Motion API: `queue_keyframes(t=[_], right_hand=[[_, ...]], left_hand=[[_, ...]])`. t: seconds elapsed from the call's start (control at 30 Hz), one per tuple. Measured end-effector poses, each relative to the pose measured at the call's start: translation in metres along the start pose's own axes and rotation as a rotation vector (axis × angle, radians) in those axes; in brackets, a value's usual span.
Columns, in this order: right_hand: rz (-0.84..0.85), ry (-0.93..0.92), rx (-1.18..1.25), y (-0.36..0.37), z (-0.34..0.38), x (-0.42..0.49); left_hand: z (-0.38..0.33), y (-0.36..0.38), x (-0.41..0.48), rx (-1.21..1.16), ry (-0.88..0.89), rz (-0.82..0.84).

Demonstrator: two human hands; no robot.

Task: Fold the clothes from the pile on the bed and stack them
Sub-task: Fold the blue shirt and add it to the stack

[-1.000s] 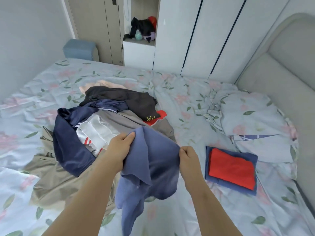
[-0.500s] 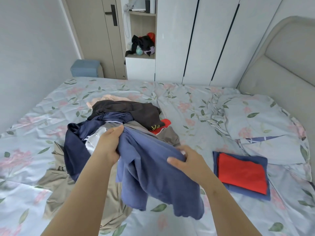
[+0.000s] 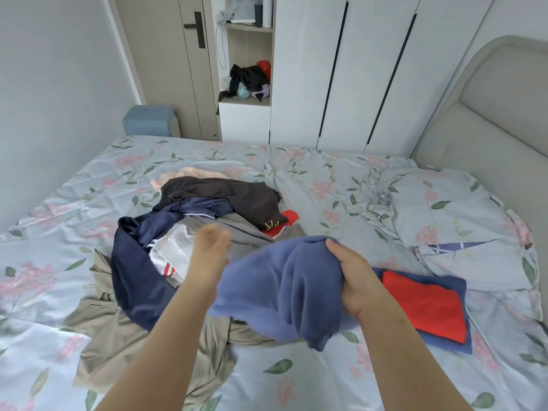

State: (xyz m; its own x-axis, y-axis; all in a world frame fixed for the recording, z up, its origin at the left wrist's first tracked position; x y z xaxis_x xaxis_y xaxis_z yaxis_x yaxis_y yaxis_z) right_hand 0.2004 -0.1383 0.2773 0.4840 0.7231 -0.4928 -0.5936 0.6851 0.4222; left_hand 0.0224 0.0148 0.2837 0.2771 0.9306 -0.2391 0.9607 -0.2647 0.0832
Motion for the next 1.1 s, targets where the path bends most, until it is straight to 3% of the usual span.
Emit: queue_keyframes(t=[0.17,0.3,0.37,0.47,0.53,0.73,0.9,1.1], right_hand=[[0.000,0.004,0.430,0.007,0.006,0.004],[-0.030,-0.028,0.702,0.000,0.012,0.011],[-0.053,-0.058,0.702,-0.003,0.015,0.010],[-0.118,-0.080,0.398,-0.007,0.012,0.001],[-0.080,-0.075,0.211,-0.003,0.007,-0.005],[0.063,-0.233,-0.305,0.027,0.010,-0.018],[-0.004,-0.356,-0.435,0.024,0.020,-0.011],[-0.082,-0.414,-0.469,0.020,0.030,-0.002]], left_hand=[[0.012,0.069,-0.052,0.122,-0.056,0.563],[0.028,0.097,-0.067,0.155,-0.077,0.757],[0.029,0.100,-0.062,0.114,-0.082,0.680],[0.022,0.095,-0.047,-0.140,-0.214,0.481],[0.014,0.093,-0.041,-0.224,-0.259,0.434],[-0.010,0.093,-0.037,-0.107,-0.161,0.432],[-0.021,0.080,-0.027,0.068,-0.017,0.408],[-0.027,0.074,-0.018,-0.018,-0.004,0.384]])
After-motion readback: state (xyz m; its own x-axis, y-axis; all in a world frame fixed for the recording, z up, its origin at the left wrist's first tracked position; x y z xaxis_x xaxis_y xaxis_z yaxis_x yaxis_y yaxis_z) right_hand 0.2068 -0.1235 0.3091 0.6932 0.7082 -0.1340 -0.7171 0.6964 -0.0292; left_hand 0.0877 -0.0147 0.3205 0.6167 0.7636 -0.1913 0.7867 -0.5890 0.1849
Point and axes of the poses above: each hand's wrist, its own x-axis towards the middle knuckle, its own y-axis out of the palm, z = x × y, the point moved 7 cm from there along x, towards the middle knuckle
